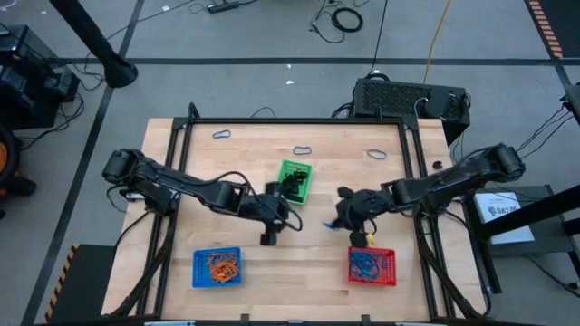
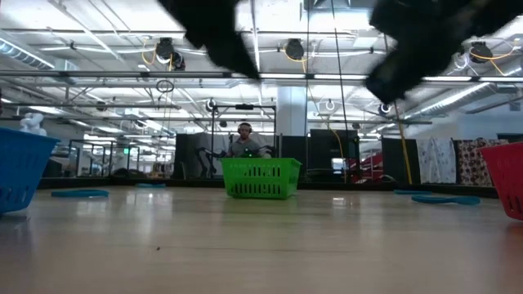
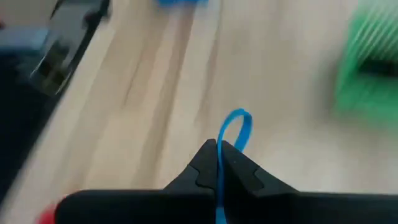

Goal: Sort rubber bands into baskets
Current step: Put the blue rubber band into the red bin

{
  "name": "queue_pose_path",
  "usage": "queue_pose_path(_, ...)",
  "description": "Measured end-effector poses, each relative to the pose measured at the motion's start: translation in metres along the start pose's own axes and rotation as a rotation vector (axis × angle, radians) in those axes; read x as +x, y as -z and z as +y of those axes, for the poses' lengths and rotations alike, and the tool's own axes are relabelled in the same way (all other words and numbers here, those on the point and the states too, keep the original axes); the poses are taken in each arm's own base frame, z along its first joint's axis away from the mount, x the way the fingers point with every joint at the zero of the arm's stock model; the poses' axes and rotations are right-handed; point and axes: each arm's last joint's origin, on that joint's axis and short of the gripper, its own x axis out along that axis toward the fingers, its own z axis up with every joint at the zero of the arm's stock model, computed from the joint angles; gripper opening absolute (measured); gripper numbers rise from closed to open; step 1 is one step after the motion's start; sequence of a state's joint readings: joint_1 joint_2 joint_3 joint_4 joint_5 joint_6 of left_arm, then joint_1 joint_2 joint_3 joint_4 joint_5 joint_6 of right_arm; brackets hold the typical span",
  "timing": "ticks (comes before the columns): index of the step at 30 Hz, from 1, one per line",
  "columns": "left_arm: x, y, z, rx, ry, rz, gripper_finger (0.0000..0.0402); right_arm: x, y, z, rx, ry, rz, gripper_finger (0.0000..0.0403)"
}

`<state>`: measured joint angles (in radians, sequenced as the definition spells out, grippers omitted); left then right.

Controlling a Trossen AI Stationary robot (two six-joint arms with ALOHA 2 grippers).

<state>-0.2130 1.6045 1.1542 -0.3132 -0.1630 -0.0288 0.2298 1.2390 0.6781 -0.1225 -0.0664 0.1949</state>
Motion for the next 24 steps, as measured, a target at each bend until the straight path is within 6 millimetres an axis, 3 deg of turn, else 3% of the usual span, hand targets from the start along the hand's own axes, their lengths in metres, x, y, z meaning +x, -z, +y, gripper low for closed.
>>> queue_pose_path(7, -0.009, 0.042, 0.037, 0.005, -0.299, 0.445, 0.0201, -0.012, 0.035, 0.02, 0.36, -0.071, 0.38, 0.0)
queue_pose_path(12, -0.019, 0.063, 0.087, -0.09, -0.494, 0.663, 0.0201, -0.01, 0.039, 0.039, 0.433, -0.105, 0.407, 0.0)
queue_pose_path(18, -0.03, 0.081, 0.144, -0.192, -0.527, 0.785, 0.0201, -0.013, 0.048, 0.062, 0.453, -0.142, 0.455, 0.0)
queue_pose_path(24, -0.045, 0.102, 0.194, -0.309, -0.518, 0.839, 0.0201, -0.014, 0.052, 0.069, 0.464, -0.085, 0.428, 0.0)
